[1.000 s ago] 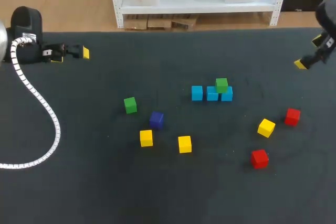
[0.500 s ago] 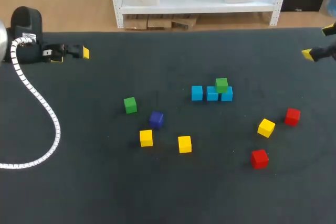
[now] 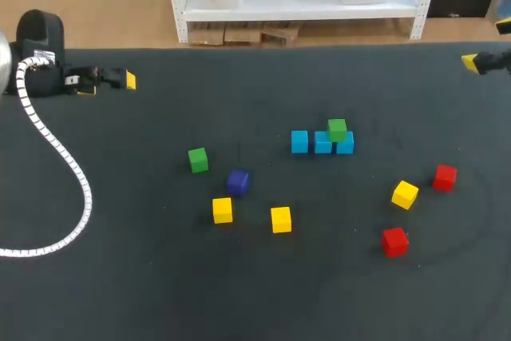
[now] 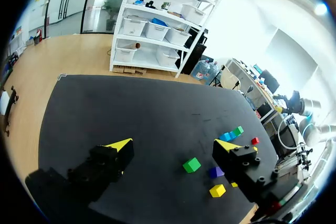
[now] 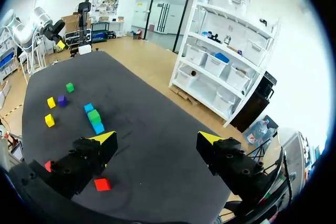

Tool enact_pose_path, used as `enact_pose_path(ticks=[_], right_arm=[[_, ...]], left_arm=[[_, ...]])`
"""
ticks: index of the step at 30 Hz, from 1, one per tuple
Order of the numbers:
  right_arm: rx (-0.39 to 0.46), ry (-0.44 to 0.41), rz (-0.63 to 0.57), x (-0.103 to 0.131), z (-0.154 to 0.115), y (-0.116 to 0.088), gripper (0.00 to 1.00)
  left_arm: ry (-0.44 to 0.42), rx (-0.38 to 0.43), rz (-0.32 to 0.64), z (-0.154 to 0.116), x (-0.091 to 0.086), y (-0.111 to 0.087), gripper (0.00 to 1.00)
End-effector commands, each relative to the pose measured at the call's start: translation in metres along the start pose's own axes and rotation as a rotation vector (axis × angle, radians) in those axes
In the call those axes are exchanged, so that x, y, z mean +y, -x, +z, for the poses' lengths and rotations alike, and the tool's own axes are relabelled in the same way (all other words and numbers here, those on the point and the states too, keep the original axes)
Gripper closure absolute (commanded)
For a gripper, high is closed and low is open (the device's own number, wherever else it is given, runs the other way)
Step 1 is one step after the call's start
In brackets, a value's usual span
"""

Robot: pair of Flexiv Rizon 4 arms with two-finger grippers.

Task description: Place the blue cubes, place green cubes on the blue cubes, place the yellow cubes on the green cubes, then place the red cubes on the yellow cubes, and place purple cube on the red cubes.

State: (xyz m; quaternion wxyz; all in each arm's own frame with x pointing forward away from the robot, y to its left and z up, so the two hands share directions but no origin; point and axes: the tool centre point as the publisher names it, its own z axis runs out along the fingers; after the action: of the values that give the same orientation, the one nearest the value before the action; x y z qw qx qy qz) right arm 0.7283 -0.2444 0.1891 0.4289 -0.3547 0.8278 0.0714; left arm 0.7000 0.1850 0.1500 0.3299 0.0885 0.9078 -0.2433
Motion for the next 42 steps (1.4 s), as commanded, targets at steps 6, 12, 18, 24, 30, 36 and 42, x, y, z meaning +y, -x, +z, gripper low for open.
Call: enact_pose_path(ticks=[6, 12, 18, 24, 30, 36, 42], right_arm=[[-0.021, -0.036, 0.008, -0.008, -0.008, 0.007, 0.00], [-0.028, -0.048, 0.001, -0.015, -0.010, 0.013, 0.00], [-0.030, -0.040, 0.008, -0.018, -0.009, 0.014, 0.00], [-0.030, -0.030, 0.010, -0.018, -0.009, 0.014, 0.00], [-0.030, -0.030, 0.010, -0.018, -0.009, 0.014, 0.00], [-0.030, -0.030, 0.010, -0.018, -0.009, 0.014, 0.00], [-0.030, -0.030, 0.010, -0.018, -0.009, 0.014, 0.00]], left_arm=[[0.000, 0.000, 0.000, 0.000, 0.000, 0.000, 0.00], [0.000, 0.000, 0.000, 0.000, 0.000, 0.000, 0.00], [0.000, 0.000, 0.000, 0.000, 0.000, 0.000, 0.00], [0.000, 0.000, 0.000, 0.000, 0.000, 0.000, 0.00], [0.000, 0.000, 0.000, 0.000, 0.000, 0.000, 0.00], [0.000, 0.000, 0.000, 0.000, 0.000, 0.000, 0.00], [0.000, 0.000, 0.000, 0.000, 0.000, 0.000, 0.00]])
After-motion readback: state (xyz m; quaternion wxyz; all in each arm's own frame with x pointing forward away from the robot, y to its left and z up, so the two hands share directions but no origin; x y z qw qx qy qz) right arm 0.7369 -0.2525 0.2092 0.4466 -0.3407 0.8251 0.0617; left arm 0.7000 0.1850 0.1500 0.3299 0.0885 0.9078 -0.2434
